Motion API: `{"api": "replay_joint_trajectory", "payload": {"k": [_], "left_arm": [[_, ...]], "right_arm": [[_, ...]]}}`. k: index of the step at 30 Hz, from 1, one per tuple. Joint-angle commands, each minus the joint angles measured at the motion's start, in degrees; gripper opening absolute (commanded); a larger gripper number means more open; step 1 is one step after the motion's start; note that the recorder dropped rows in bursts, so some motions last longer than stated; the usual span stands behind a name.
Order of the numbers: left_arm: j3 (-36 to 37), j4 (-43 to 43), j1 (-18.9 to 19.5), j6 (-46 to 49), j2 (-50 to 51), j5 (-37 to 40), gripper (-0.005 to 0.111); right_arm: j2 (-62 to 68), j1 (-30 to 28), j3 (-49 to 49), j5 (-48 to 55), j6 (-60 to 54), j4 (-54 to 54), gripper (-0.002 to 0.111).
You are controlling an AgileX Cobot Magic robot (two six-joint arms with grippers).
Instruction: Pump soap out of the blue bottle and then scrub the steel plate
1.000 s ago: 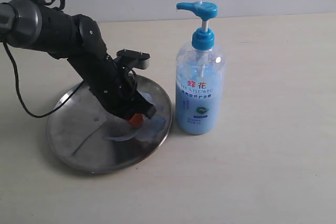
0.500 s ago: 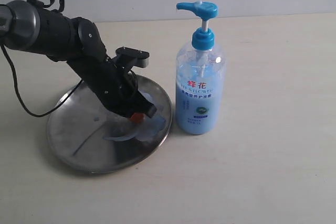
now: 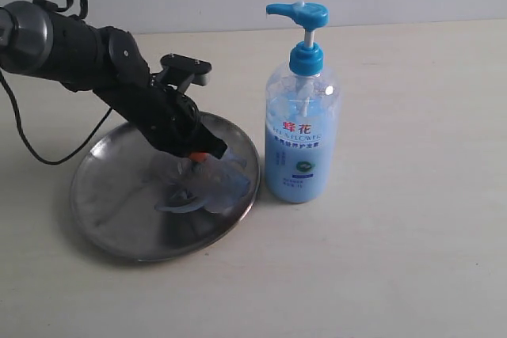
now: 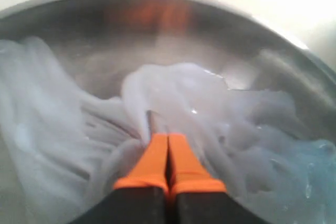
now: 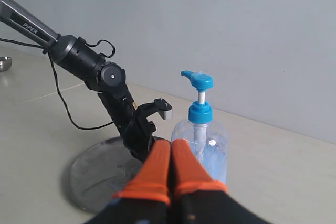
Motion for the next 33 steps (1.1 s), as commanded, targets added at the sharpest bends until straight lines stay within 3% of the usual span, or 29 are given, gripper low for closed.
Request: {"api": "replay_joint_trajectory", "payload": {"k": [1, 8, 14, 27, 33], "left_arm": [[1.1, 2.1, 2.4, 0.0, 2.4, 1.6, 0.0], [1.1, 1.6, 3.4, -0.2, 2.4, 2.0, 0.0], [1.1, 0.3, 2.1, 0.3, 2.4, 4.5, 0.0], [1.4, 2.8, -5.0, 0.5, 2.4, 11.2, 0.0], [2.5, 3.7, -6.3, 0.2, 2.4, 10.1, 0.0]], "right_arm": [[-0.2, 0.1, 0.6, -0.4, -0.1, -0.5, 0.0], [-0.2, 0.1, 0.6, -0.4, -0.1, -0.5, 0.0], [-0.2, 0.1, 0.6, -0.4, -0.1, -0.5, 0.0], [-0.2, 0.1, 0.6, -0.4, -0.1, -0.3, 0.0], [-0.2, 0.1, 0.6, -0.3, -0.1, -0.1, 0.0]]}}
